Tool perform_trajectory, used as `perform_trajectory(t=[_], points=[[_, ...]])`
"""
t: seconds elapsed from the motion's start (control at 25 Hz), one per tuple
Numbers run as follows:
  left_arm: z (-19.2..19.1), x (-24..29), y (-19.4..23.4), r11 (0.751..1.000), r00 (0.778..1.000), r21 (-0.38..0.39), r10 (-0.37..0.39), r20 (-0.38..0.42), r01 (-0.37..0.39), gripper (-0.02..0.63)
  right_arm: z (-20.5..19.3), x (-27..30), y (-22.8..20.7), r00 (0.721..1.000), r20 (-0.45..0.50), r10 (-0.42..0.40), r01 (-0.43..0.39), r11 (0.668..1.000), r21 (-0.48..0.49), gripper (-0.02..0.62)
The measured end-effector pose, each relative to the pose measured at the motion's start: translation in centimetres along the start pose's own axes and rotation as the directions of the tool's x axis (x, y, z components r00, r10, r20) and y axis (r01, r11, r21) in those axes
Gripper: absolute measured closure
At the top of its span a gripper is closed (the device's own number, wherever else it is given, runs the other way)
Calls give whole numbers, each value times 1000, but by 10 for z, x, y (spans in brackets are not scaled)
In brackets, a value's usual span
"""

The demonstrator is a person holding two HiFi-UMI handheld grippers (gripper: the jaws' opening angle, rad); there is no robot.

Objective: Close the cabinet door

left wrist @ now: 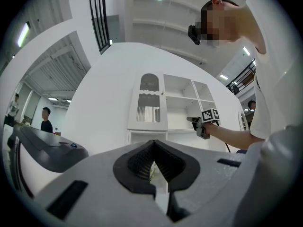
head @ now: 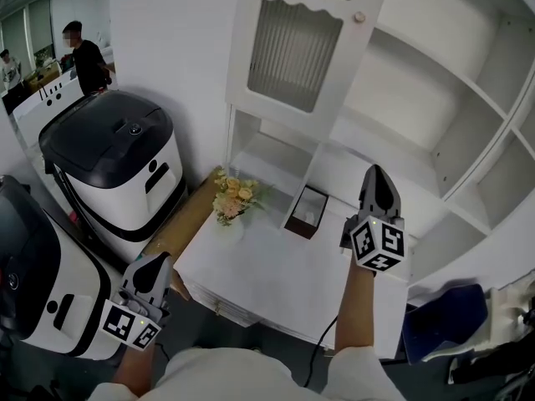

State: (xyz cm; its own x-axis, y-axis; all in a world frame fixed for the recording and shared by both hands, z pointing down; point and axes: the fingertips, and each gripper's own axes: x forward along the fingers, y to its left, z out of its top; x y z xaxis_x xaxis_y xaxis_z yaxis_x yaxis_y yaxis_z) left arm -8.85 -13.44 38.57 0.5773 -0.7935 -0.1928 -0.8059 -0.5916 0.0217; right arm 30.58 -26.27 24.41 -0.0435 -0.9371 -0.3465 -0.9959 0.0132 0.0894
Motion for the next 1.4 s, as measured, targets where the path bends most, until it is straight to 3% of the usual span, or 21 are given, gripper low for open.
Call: perform_trajectory(t=[0.32,0.76,0.88,1.08,1.4], points=[[4,5,7,1000,1000,11,-10,5,10,601,21,-85,14,999,40,7,-6,1000,-24,597],[17,2,14,1000,999,11,-11,40,11,601,41,-160,42,999,30,44,-40,992,-117,597],[19,-5,21,1000,999,9,10,46,-11,601,33,-178,46,1000,-5,25,-25,995,-95,597],[22,-21,26,999,998,14,43,43,-44,601,12,-210,31,994,-82,-78,70,993,-91,597],[27,-27,27,999,998,25,45,46,-46,601,9,-210,37,994,-89,-67,58,992,-109,597]])
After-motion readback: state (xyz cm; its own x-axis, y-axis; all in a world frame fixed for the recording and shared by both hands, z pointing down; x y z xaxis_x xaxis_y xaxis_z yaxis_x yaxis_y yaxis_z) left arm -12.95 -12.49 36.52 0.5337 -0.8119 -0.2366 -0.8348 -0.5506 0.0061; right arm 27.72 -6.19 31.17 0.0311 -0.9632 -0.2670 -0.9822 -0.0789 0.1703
